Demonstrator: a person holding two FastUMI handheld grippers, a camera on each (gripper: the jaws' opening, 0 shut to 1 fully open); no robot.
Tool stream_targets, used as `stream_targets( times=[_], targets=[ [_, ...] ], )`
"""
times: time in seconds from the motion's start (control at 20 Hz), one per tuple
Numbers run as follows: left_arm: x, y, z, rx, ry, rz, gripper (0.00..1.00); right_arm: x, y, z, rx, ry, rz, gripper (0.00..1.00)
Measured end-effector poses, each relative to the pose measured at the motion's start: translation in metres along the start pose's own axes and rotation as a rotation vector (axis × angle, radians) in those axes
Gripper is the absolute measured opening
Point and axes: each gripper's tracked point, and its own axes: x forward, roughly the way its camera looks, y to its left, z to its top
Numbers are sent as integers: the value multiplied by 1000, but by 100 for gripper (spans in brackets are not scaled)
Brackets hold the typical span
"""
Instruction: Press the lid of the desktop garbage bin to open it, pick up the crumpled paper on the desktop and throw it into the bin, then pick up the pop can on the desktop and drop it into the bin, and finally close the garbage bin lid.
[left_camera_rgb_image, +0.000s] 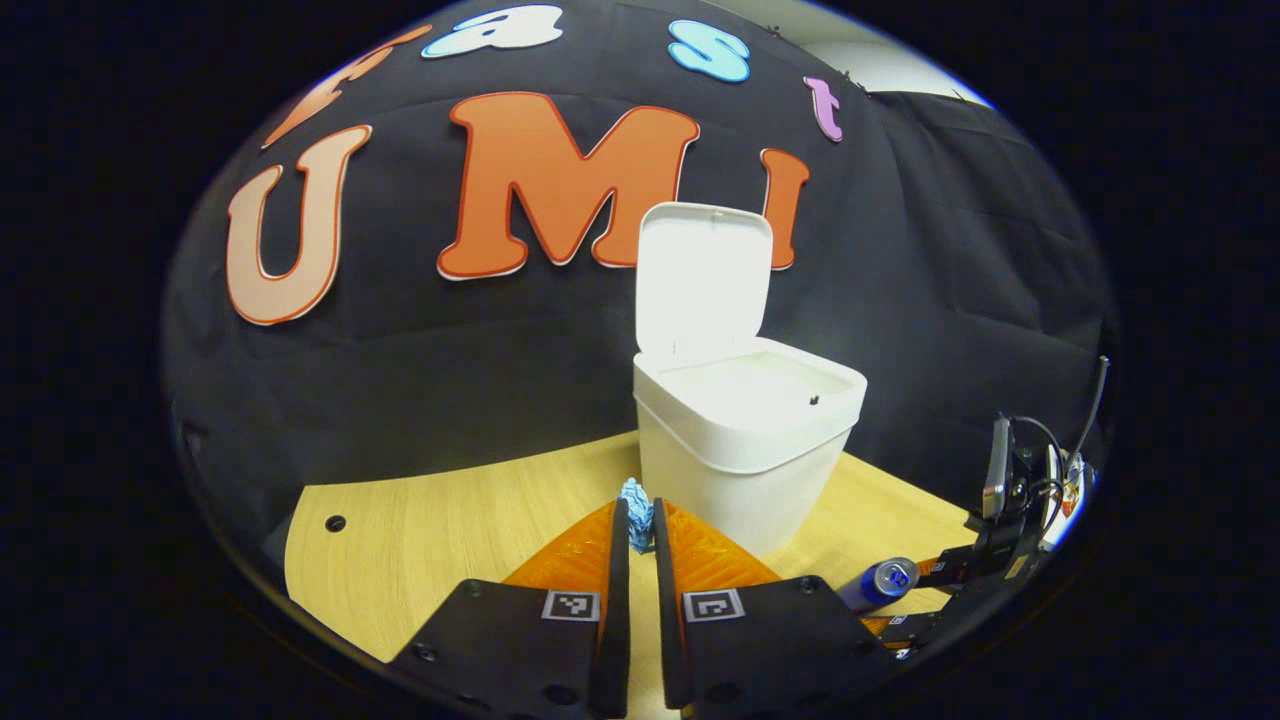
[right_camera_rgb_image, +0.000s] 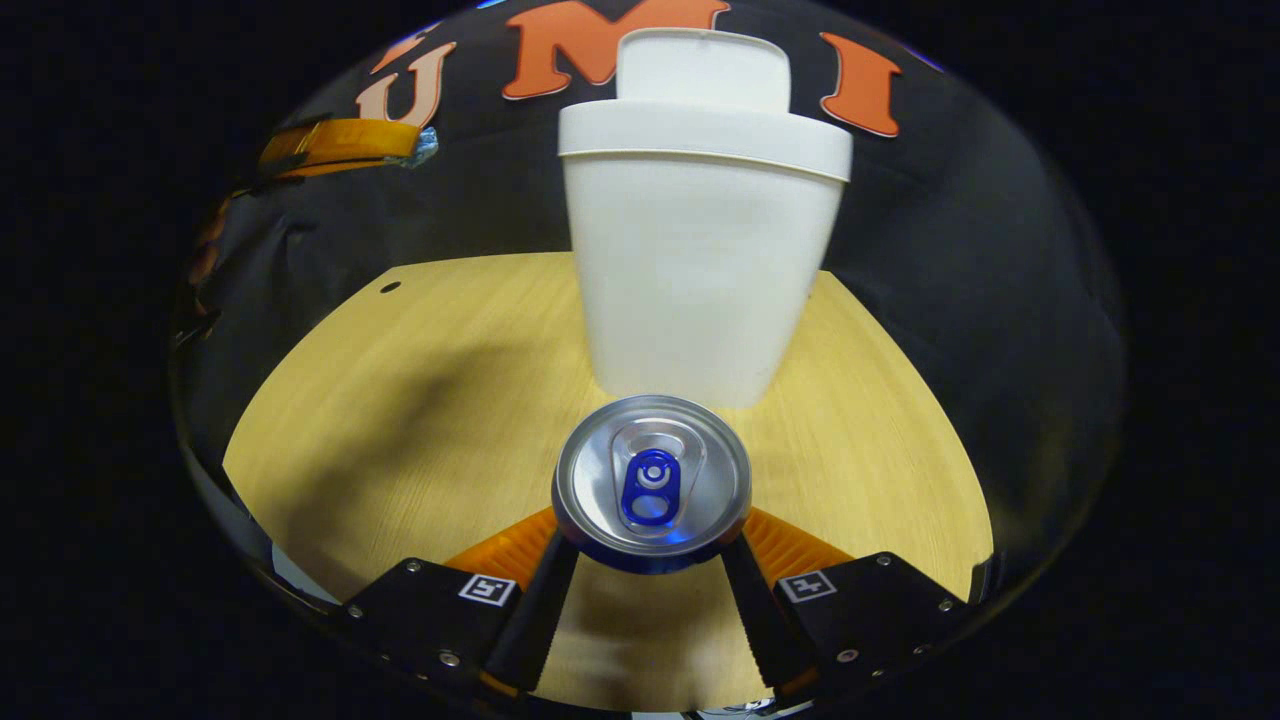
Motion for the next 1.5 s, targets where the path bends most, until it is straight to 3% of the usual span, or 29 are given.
stream_targets(
  times=[0.1, 0.2, 0.6, 1.0, 1.05, 1.25, 1.35, 1.4, 1.45, 1.5],
  targets=[
    [10, -12, 11, -22, -3, -19, 17, 0, -1, 0, 34, 2, -28, 75],
    [16, -24, 26, -40, -23, -39, 17, 0, 0, -2, 73, 4, -53, 80],
    [63, -59, 78, -10, -83, -85, 16, 2, -2, -4, 169, 2, -118, 80],
    [111, -84, 81, 16, -63, -98, 16, 6, -2, -5, 227, -9, -153, 80],
    [115, -86, 78, 15, -54, -96, 21, 6, -2, -5, 232, -12, -157, 80],
    [123, -92, 74, 19, -35, -95, 24, 7, -2, -4, 246, -25, -164, 80],
    [123, -92, 73, 16, -30, -97, 41, 5, -3, 0, 244, -31, -164, 80],
    [123, -92, 73, 17, -28, -92, 41, 3, -4, 2, 242, -34, -162, 80],
    [123, -90, 71, 17, -25, -88, 51, 0, -6, 6, 239, -40, -164, 80],
    [123, -90, 71, 14, -22, -88, 50, -2, -7, 10, 235, -47, -166, 80]
  ],
)
